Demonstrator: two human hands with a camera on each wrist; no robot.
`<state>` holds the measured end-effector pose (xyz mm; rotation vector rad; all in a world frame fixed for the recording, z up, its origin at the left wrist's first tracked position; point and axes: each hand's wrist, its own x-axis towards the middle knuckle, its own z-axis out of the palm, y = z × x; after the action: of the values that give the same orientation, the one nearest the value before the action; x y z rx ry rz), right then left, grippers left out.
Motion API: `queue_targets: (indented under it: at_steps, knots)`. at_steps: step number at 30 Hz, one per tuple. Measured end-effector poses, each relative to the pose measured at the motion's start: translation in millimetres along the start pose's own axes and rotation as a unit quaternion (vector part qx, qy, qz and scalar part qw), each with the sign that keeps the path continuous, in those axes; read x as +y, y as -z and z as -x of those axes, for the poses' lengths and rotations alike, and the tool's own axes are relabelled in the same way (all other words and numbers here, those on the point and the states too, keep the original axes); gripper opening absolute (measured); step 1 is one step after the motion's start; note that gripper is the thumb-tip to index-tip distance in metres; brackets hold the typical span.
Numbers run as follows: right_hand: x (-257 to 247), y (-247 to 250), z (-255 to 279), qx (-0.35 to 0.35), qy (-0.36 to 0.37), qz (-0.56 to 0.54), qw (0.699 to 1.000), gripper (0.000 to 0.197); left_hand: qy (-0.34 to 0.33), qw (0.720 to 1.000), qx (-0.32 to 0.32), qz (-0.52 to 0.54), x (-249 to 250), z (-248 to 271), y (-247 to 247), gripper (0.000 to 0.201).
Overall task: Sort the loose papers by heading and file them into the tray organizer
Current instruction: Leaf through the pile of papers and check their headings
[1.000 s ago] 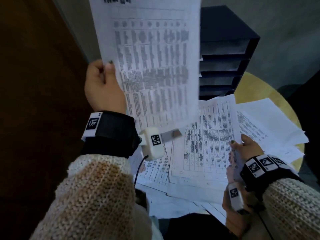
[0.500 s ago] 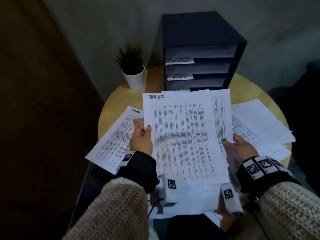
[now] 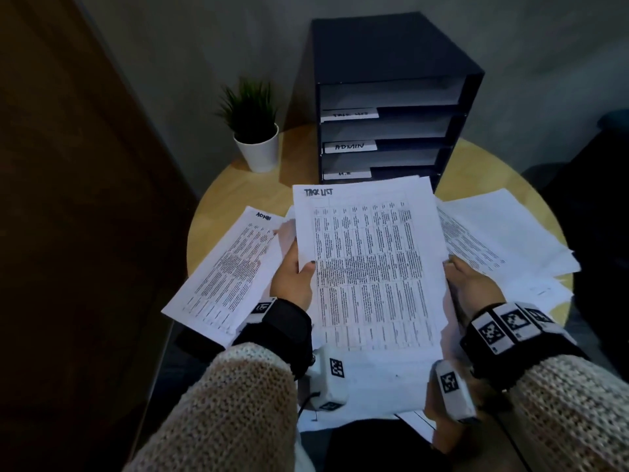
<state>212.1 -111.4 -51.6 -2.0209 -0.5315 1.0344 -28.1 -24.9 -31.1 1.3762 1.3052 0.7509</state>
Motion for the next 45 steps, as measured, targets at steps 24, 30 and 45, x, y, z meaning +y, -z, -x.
queue_targets:
  at_steps: [24,30,45]
  knots:
    - [34,69,-7,0.164,-0.014,0.149,0.975,0.034,0.142,0.983,0.093,-0.064,-32,-42,-36,0.047]
    - [28,65,-5,0.145,-0.007,0.179,0.973,0.033,0.083,0.968,0.013,-0.238,-34,-35,-46,0.052]
    - [42,70,-16,0.168,-0.030,0.210,0.963,0.035,0.060,0.992,-0.095,-0.058,-20,-17,-85,0.059]
